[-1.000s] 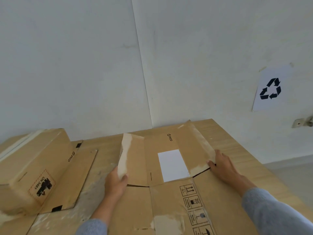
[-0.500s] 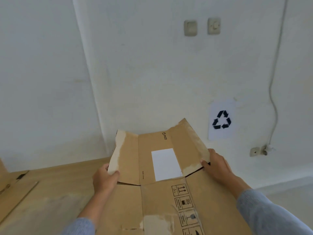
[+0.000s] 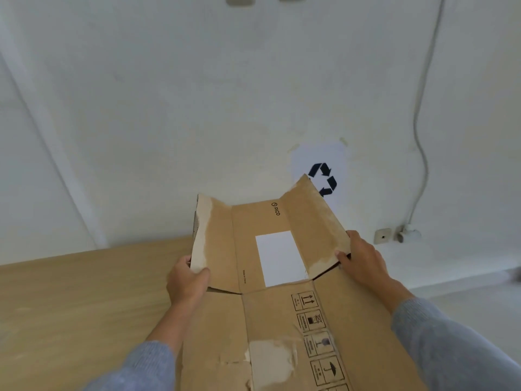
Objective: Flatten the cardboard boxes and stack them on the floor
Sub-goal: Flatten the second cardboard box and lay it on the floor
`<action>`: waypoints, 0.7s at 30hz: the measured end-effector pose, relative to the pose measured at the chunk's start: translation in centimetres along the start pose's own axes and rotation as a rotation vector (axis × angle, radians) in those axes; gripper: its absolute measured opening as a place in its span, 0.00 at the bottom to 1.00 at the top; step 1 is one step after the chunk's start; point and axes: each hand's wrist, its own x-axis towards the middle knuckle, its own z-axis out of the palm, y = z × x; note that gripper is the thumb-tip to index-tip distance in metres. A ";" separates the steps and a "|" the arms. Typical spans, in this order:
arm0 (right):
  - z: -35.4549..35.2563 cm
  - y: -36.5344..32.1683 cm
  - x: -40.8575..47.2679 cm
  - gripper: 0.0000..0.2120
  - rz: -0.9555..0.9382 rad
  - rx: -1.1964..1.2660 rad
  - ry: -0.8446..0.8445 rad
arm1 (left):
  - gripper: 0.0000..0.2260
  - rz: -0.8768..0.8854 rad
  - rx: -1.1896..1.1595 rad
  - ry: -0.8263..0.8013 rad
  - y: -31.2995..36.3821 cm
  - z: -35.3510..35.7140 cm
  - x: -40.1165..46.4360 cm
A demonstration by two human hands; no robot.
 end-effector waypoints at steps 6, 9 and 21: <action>1.9 7.8 4.0 0.20 0.091 -0.040 -0.018 | 0.11 0.029 0.050 -0.082 0.3 9.9 -0.2; 3.2 11.3 4.8 0.21 0.142 -0.066 -0.058 | 0.15 -0.008 0.092 -0.159 -0.6 14.4 -1.1; 17.8 29.4 5.5 0.26 0.358 0.076 -0.184 | 0.18 -0.186 0.151 -0.169 -15.9 35.3 -6.2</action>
